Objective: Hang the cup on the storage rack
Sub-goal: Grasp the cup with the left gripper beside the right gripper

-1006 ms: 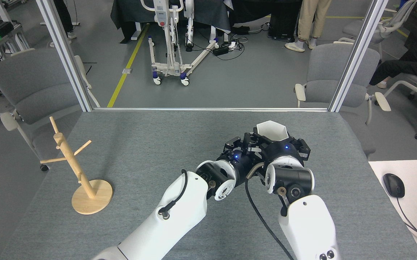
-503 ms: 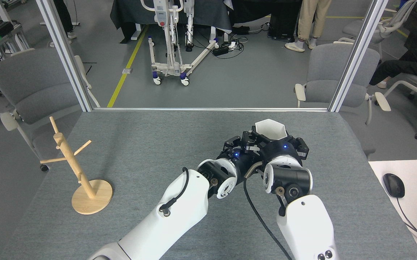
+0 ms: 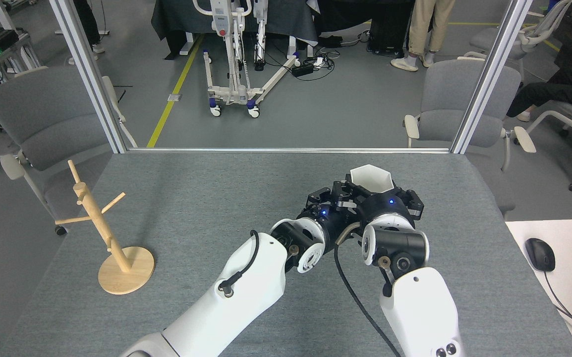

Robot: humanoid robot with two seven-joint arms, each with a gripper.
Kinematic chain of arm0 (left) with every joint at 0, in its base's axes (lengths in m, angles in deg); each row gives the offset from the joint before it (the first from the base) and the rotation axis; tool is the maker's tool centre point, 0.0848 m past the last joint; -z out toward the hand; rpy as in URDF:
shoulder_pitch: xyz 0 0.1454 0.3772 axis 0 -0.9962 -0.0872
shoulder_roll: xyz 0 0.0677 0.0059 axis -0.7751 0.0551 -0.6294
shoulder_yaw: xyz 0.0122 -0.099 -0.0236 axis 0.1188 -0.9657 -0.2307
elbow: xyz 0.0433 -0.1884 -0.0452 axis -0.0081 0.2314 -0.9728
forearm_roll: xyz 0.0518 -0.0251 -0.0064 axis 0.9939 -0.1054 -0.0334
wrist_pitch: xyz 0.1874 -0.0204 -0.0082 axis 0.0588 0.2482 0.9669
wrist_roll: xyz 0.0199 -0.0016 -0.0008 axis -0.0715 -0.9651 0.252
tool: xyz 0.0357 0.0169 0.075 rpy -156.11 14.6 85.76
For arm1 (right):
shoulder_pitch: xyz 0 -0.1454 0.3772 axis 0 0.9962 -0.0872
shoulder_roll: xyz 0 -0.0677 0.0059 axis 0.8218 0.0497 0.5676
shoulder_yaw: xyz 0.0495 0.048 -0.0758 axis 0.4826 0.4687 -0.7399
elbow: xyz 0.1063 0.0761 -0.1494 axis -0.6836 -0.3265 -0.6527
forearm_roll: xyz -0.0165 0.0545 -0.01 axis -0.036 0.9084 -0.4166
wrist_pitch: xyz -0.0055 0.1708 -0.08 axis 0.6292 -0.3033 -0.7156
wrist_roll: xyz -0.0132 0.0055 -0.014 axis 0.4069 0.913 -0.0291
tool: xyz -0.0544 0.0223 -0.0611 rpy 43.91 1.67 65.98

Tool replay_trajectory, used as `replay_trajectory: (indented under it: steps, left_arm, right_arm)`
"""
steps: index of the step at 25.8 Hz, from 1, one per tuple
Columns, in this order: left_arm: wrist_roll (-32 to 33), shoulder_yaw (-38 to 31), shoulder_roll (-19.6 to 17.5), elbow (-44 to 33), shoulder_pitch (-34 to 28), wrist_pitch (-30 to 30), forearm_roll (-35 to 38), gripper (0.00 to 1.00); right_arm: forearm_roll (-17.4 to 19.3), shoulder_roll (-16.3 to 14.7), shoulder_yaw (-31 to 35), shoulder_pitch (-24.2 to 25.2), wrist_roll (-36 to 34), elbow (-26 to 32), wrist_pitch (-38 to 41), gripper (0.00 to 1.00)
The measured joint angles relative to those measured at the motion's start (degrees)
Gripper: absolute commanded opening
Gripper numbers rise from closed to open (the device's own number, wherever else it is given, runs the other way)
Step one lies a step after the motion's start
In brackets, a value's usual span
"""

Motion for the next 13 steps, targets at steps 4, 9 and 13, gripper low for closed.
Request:
replay_trajectory:
  steps: [4, 9, 13]
  left_arm:
    - [0.2, 0.0, 0.0, 0.0, 0.0, 0.2, -0.4, 0.00]
    - [0.2, -0.1, 0.0, 0.1, 0.0, 0.2, -0.8, 0.00]
    - [0.0, -0.1, 0.0, 0.4, 0.0, 0.4, -0.9, 0.00]
  right_arm:
    - [0.0, -0.1, 0.0, 0.0, 0.3, -0.1, 0.0, 0.13]
    - [0.1, -0.2, -0.1, 0.0, 0.4, -0.2, 0.0, 0.42]
    - [0.1, -0.1, -0.1, 0.0, 0.2, -0.2, 0.0, 0.94]
